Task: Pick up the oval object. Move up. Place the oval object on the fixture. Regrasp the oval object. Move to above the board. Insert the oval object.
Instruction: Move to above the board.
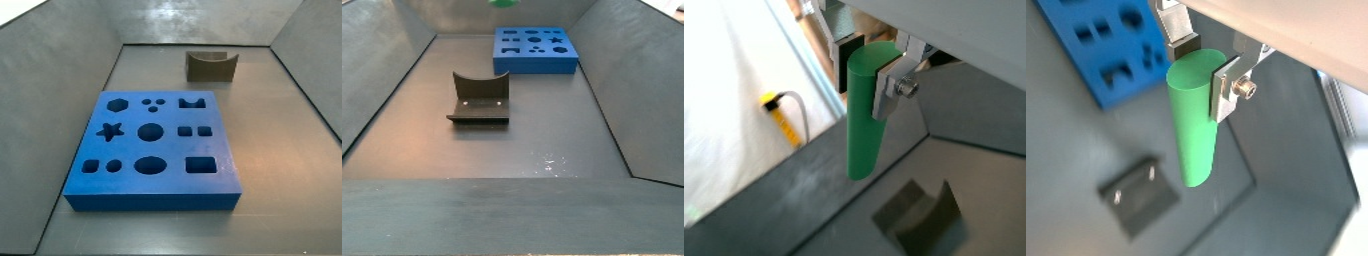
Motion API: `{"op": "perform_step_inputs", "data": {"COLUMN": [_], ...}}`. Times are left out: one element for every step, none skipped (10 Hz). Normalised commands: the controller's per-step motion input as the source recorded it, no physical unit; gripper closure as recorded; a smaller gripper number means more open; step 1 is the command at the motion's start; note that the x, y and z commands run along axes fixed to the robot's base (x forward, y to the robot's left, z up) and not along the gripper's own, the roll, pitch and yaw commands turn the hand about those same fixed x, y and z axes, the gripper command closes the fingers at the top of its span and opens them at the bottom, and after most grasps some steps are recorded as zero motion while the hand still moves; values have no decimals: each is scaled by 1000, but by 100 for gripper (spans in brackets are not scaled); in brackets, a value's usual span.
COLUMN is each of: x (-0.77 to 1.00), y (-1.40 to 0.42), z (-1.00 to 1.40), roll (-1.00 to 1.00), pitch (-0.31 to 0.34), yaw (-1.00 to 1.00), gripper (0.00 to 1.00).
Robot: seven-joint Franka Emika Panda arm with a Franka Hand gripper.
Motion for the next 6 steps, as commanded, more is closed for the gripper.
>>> {"op": "perform_step_inputs", "data": {"x": [-655, -645, -584, -324, -185, -72], "y": [-1000, -1000, -905, -500, -288, -111], "z": [173, 196, 184, 112, 78, 42], "roll": [-476, -463, -454, -441, -431, -417], "pitch": [-26, -55, -73, -108, -131, -166], "yaw": [1000, 1000, 1000, 1000, 1000, 1000], "gripper": [100, 100, 100, 100, 100, 100]}}
